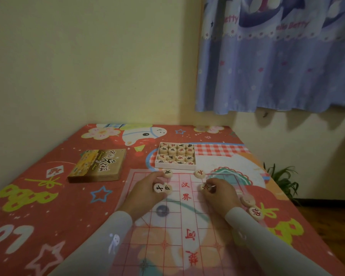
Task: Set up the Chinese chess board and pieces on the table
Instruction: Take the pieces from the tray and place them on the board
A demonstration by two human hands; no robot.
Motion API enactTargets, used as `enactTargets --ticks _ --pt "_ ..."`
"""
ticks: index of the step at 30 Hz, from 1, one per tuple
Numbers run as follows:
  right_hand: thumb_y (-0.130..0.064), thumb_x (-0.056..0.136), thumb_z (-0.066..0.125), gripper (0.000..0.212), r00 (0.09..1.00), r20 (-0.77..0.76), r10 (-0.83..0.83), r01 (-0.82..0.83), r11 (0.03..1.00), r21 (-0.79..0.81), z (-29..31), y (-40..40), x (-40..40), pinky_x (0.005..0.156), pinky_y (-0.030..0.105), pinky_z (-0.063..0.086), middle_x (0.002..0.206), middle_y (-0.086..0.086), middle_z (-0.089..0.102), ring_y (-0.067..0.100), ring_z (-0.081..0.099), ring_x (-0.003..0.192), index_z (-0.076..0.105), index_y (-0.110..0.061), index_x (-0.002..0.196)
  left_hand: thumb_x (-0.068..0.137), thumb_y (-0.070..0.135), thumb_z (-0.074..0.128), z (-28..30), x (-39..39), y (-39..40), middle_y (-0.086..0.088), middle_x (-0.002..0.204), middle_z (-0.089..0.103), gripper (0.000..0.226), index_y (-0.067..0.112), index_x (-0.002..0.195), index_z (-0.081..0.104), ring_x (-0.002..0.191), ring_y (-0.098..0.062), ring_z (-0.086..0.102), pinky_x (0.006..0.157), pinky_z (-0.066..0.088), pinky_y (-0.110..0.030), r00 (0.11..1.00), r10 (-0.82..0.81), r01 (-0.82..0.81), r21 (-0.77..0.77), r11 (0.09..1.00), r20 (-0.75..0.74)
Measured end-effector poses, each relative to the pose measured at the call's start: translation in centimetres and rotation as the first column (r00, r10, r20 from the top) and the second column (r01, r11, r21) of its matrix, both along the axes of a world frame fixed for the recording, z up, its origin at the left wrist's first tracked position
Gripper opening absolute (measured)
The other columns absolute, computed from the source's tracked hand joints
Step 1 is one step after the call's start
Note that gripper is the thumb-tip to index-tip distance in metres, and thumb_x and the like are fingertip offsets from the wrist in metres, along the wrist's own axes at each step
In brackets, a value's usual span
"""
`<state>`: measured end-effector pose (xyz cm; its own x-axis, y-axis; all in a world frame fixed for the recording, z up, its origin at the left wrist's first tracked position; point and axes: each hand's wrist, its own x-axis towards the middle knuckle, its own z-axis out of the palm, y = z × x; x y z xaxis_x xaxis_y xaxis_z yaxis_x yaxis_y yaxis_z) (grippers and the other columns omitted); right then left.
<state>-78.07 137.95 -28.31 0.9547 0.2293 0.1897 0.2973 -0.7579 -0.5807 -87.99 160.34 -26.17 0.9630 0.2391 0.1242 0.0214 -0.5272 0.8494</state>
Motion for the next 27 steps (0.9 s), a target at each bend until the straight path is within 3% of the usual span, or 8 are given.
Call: enactTargets --ticks 3,8,14,18,22,27 --pt "-0.041 0.091 0.058 0.023 1.000 -0.009 0.025 -0.025 0.999 -0.048 -0.1 0.3 0.0 0.078 0.019 0.045 0.099 -0.005 0.066 0.010 0.058 0.084 0.066 -0.025 0.105 0.078 0.015 0.076 -0.2 0.2 0.4 0.017 0.108 0.062 0.053 0.047 0.112 0.051 0.098 -0.004 0.061 0.084 0.055 -0.031 1.000 0.023 -0.023 0.018 1.000 -0.011" --pt "-0.037 0.091 0.057 0.019 0.999 -0.018 0.032 -0.033 0.997 -0.076 0.1 0.5 0.2 0.073 0.022 0.051 0.088 -0.002 0.066 0.010 0.058 0.075 0.067 -0.021 0.089 0.078 0.018 0.076 -0.7 0.4 1.1 0.012 0.113 0.057 0.052 0.033 0.123 0.056 0.099 -0.006 0.060 0.086 0.052 -0.028 0.999 0.050 -0.049 0.048 0.998 -0.014" --pt "-0.035 0.090 0.057 0.032 0.999 0.033 0.032 -0.032 0.999 -0.002 0.8 1.3 -0.1 0.091 0.028 0.048 0.124 0.000 0.058 0.016 0.058 0.104 0.063 -0.021 0.119 0.080 0.018 0.073 -1.0 -0.1 2.4 0.012 0.107 0.057 0.041 0.035 0.114 0.057 0.097 -0.008 0.060 0.086 0.051 -0.029 0.997 0.076 -0.077 0.067 0.995 0.018" --pt "-0.037 0.090 0.059 0.032 0.985 0.072 0.159 -0.162 0.986 0.039 1.9 3.4 -1.3 0.092 0.029 0.047 0.124 -0.002 0.057 0.015 0.057 0.105 0.063 -0.022 0.118 0.081 0.015 0.074 -0.9 -1.4 3.9 0.007 0.103 0.057 0.038 0.027 0.114 0.058 0.091 -0.009 0.056 0.081 0.049 -0.023 0.991 0.133 -0.133 0.020 0.991 0.024" --pt "-0.038 0.092 0.056 0.039 0.934 0.113 0.338 -0.337 0.941 -0.024 2.6 5.9 -2.3 0.096 0.026 0.038 0.131 -0.002 0.054 0.016 0.050 0.119 0.058 -0.019 0.126 0.082 0.013 0.072 -0.9 -3.1 6.4 0.007 0.102 0.059 0.035 0.020 0.114 0.059 0.091 -0.007 0.058 0.072 0.043 -0.012 0.976 0.216 -0.217 0.020 0.976 0.011" --pt "-0.048 0.093 0.049 0.057 0.861 0.048 0.505 -0.487 0.850 -0.202 2.8 8.4 -2.9 0.115 0.035 0.026 0.154 -0.002 0.029 0.018 0.028 0.140 0.038 -0.025 0.144 0.079 0.014 0.070 -1.6 -5.1 9.2 0.008 0.087 0.065 0.020 0.027 0.089 0.059 0.079 -0.015 0.062 0.066 0.048 -0.030 0.956 0.293 -0.290 0.087 0.953 -0.026"
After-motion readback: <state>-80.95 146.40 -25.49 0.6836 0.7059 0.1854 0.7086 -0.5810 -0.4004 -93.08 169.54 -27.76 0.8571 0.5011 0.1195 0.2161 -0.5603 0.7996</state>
